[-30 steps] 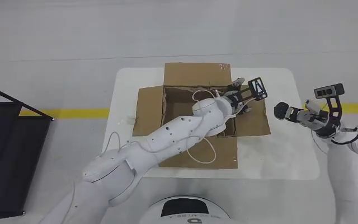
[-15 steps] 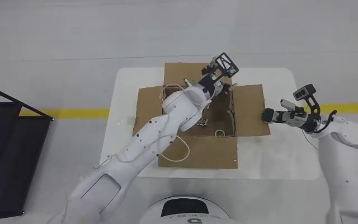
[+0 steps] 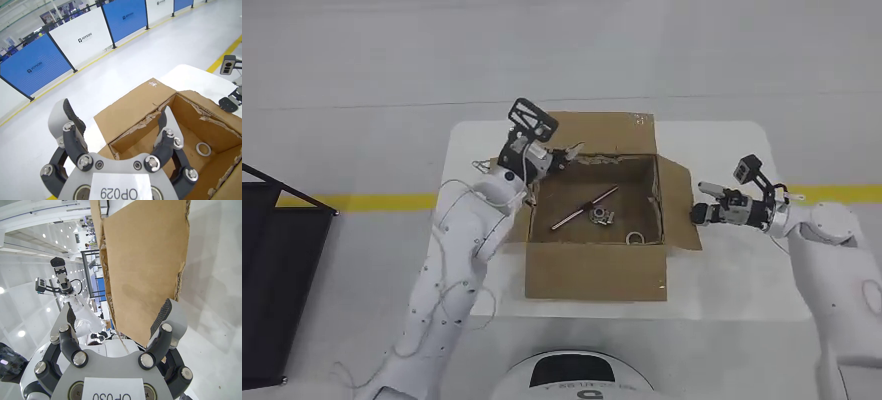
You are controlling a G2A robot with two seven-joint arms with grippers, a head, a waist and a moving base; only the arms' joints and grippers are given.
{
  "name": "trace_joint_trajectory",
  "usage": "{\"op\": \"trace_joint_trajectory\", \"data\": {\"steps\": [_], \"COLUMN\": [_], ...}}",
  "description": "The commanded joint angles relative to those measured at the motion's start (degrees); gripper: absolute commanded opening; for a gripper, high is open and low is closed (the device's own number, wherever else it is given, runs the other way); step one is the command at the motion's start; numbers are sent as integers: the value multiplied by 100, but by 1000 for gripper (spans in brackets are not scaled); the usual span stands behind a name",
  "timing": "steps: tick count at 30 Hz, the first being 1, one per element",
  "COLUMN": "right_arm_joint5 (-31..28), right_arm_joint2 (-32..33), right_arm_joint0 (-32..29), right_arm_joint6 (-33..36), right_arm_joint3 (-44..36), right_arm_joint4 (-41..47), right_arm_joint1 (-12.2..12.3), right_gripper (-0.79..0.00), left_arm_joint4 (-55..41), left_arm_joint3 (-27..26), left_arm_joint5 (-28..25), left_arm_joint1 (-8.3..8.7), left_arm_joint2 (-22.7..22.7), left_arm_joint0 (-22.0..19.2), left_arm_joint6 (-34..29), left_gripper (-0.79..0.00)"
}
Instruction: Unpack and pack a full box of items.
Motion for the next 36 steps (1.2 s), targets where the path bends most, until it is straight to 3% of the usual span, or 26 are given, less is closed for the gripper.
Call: {"op": "trace_joint_trajectory", "data": {"steps": [1,9,16,21,28,31,36], "right_arm_joint5": [35,-402,-248,547,1696,1787,1787], "right_arm_joint2": [-58,510,867,203,-1414,-1746,-1746], "right_arm_joint0": [53,-94,-629,-420,884,1356,1356], "right_arm_joint6": [-28,-33,-467,-816,-1184,-995,-995], "right_arm_joint3": [12,-591,-2461,-3461,-3128,-2960,-2960], "right_arm_joint4": [-50,775,891,54,-1256,-650,-650], "right_arm_joint1": [-1,78,138,122,-40,-152,-152], "right_gripper": [0,0,0,0,0,0,0], "left_arm_joint4": [-59,-455,-964,-1382,-1669,-1669,-1669], "left_arm_joint3": [-90,-464,-688,-675,-645,-645,-645], "left_arm_joint5": [-80,-451,-735,-835,-959,-959,-959], "left_arm_joint1": [34,192,322,378,412,412,412], "left_arm_joint2": [-174,-1104,-2130,-2681,-2982,-2982,-2982], "left_arm_joint0": [175,979,1796,2269,2543,2543,2543], "left_arm_joint6": [38,20,126,441,689,689,689], "left_gripper": [0,0,0,0,0,0,0]}}
